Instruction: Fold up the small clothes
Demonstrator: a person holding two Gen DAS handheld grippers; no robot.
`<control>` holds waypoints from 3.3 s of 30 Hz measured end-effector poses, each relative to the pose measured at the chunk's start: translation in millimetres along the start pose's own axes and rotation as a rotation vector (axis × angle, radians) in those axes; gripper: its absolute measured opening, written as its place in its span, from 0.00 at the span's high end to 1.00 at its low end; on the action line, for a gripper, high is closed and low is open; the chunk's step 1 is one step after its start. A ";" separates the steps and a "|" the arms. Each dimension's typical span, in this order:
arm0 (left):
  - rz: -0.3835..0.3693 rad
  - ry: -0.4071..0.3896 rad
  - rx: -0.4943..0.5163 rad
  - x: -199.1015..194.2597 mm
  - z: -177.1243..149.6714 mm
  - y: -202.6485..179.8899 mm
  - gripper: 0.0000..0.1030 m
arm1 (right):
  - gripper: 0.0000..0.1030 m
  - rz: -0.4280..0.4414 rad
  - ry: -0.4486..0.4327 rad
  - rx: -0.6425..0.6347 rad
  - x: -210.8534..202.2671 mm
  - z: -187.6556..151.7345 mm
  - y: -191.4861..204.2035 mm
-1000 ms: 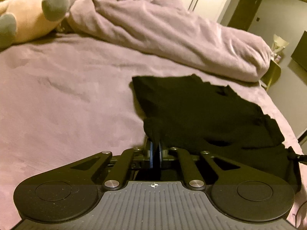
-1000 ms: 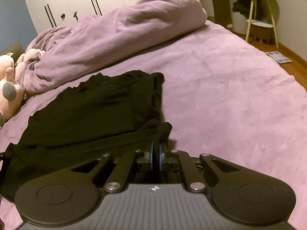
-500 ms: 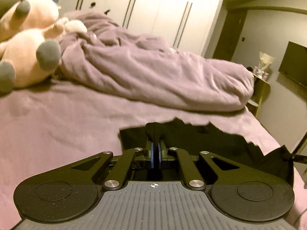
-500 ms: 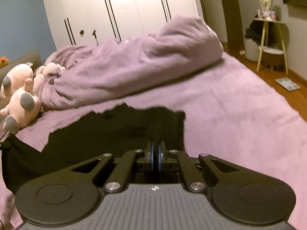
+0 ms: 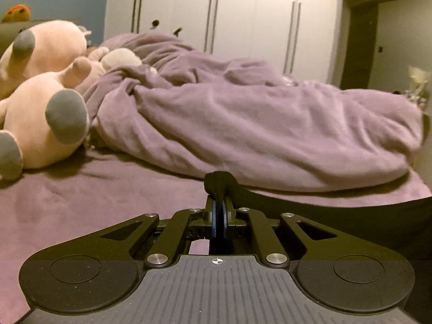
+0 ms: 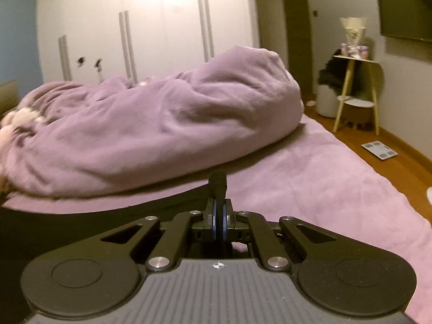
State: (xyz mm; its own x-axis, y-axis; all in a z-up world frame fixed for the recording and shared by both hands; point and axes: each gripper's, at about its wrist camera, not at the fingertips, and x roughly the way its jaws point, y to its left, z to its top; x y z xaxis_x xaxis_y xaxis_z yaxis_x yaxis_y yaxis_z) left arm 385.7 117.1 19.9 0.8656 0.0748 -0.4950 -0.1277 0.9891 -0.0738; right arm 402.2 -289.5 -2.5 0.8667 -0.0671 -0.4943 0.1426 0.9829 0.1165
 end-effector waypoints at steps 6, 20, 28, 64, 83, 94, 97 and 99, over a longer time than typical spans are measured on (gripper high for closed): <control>0.096 0.109 -0.012 49.0 -29.7 -5.0 0.92 | 0.96 -0.030 0.038 0.008 46.0 -14.5 6.4; -0.085 0.255 -0.049 -54.3 -113.5 14.8 0.48 | 0.73 0.007 0.134 0.012 -63.7 -95.1 -40.5; -0.158 0.333 -0.228 -78.2 -134.3 32.6 0.51 | 0.62 0.103 0.229 0.015 -83.9 -120.8 -53.3; -0.270 0.354 -0.672 -44.6 -132.3 77.5 0.64 | 0.83 0.266 0.218 -0.241 -95.8 -147.7 117.7; -0.314 0.379 -0.790 -22.7 -132.0 85.3 0.88 | 0.82 0.251 0.197 -0.345 -89.6 -162.6 131.9; -0.377 0.318 -0.602 -44.2 -78.4 44.8 0.91 | 0.82 -0.076 0.081 -0.288 -114.5 -135.3 46.0; -0.434 0.301 -0.525 -48.3 -64.5 9.6 0.91 | 0.82 -0.127 0.103 -0.218 -111.7 -132.9 20.7; -0.469 0.314 -0.454 -46.7 -59.4 -22.4 0.92 | 0.82 -0.142 0.110 -0.188 -110.5 -132.4 11.2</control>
State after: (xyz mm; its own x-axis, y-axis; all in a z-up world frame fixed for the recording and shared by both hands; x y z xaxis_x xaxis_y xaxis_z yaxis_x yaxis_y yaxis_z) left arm 319.3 83.9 -6.8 0.7070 -0.4521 -0.5438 -0.0244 0.7529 -0.6577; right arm 244.8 -248.4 -60.6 0.7854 -0.1977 -0.5865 0.1591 0.9803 -0.1175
